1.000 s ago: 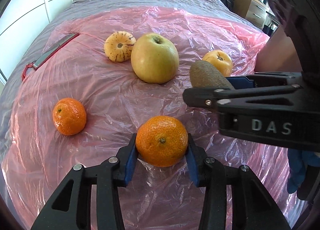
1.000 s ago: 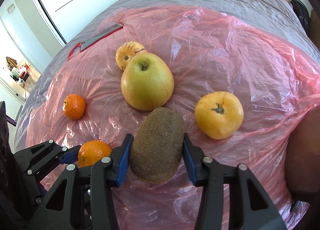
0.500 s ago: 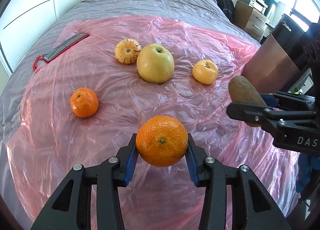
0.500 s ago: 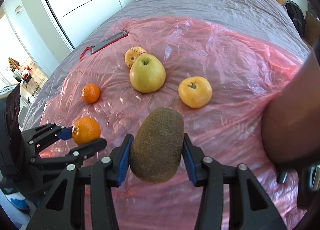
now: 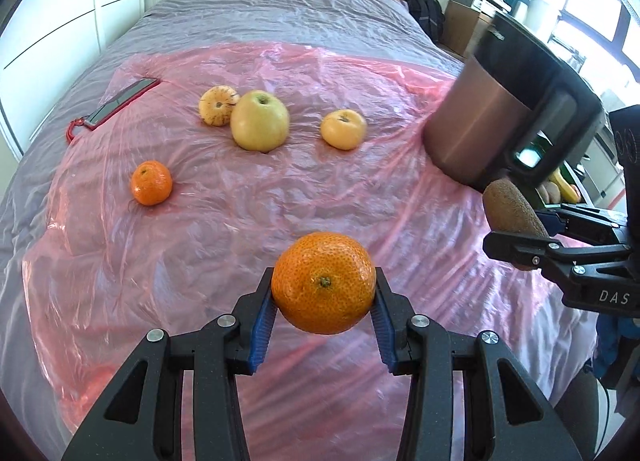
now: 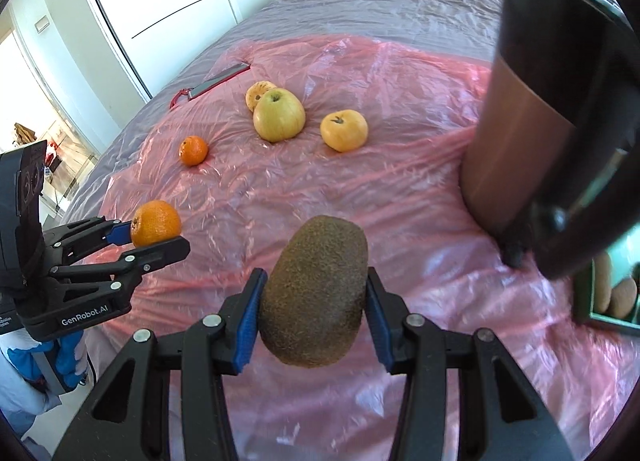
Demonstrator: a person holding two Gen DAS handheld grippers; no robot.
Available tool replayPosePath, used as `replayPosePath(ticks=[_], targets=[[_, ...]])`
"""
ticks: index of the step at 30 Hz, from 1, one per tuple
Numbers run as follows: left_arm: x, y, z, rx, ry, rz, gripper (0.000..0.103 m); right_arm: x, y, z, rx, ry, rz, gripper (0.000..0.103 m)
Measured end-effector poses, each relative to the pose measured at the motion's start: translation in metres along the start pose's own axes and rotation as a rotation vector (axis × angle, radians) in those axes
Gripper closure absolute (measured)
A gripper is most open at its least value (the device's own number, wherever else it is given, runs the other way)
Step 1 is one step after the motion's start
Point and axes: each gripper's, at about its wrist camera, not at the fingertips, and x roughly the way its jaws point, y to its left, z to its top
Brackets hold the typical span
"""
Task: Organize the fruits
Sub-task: 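Lift and carry the mandarin and kiwi over the green tray with both tools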
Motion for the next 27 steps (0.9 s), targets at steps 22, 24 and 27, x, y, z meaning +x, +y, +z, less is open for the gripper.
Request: replayPosePath(ticks=[22, 24, 27], targets=[[-0.018, -0.17, -0.001, 0.243, 0.025, -0.122, 0.064, -0.106, -0.127, -0.088, 0.205, -0.109, -0.104, 0.063], [-0.017, -0.186, -0.001, 0.268, 0.033, -0.13, 0.064, -0.111, -0.139, -0.096, 0.225, -0.114, -0.112, 0.063], [-0.014, -0.21, 0.0, 0.302, 0.039, -0.139, 0.064, -0.119, -0.159, -0.106, 0.254, -0.125, -0.127, 0.063]])
